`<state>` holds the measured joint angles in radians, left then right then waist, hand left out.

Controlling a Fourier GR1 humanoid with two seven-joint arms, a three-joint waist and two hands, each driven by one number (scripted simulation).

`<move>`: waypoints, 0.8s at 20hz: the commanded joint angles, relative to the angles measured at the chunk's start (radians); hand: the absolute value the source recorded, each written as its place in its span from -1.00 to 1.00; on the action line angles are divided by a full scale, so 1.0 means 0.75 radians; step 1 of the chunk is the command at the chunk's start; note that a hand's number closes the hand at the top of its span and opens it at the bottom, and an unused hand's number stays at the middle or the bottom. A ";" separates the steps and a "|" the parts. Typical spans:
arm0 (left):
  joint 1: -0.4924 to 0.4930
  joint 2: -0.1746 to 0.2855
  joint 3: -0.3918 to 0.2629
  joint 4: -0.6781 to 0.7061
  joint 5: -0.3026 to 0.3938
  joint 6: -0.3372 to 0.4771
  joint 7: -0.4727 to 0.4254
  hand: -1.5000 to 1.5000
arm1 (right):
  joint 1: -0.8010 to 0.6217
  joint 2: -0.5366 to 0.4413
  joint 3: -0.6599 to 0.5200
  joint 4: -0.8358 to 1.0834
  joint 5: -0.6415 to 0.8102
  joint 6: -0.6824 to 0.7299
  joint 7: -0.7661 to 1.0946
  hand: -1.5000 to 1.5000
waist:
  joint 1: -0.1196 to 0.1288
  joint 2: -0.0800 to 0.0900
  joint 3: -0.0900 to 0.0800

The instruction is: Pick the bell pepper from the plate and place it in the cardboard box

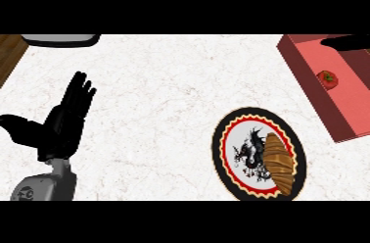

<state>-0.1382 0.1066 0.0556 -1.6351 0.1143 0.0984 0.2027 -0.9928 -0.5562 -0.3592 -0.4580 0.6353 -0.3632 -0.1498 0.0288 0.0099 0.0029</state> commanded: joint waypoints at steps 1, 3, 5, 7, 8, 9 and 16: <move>-0.010 0.010 0.020 -0.001 0.000 0.015 0.026 0.00 | -0.032 0.006 -0.200 -0.012 -0.239 0.080 -0.065 -1.00 | -0.018 -0.006 0.000; 0.062 0.010 0.018 -0.026 0.015 -0.012 -0.008 0.00 | -0.034 -0.050 -0.278 -0.022 -0.339 0.187 -0.115 -1.00 | -0.019 -0.010 -0.001; 0.015 -0.031 -0.024 -0.016 -0.033 0.038 0.005 0.00 | 0.011 -0.041 -0.336 0.006 -0.404 0.195 -0.171 -1.00 | -0.023 -0.004 -0.001; 0.039 -0.029 -0.027 -0.020 -0.021 0.017 -0.001 0.00 | 0.053 -0.096 -0.391 0.048 -0.458 0.238 -0.271 -1.00 | -0.010 0.001 -0.001; 0.005 0.039 0.056 0.000 0.036 -0.022 0.028 0.00 | 0.052 -0.029 -0.397 0.027 -0.476 0.178 -0.250 -1.00 | -0.016 -0.004 -0.002; 0.042 -0.001 0.017 -0.028 0.013 0.002 0.014 0.00 | 0.090 -0.108 -0.442 0.041 -0.523 0.272 -0.290 -1.00 | -0.018 -0.004 -0.001; 0.013 -0.005 0.005 -0.013 -0.006 0.001 0.014 0.00 | 0.208 -0.207 -0.518 0.088 -0.631 0.322 -0.451 -1.00 | -0.020 -0.004 -0.001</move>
<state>-0.1083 0.1058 0.0640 -1.6422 0.1153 0.0914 0.1941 -0.8840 -0.6610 -0.7012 -0.4126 0.2180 -0.1649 -0.4209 0.0154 0.0067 0.0015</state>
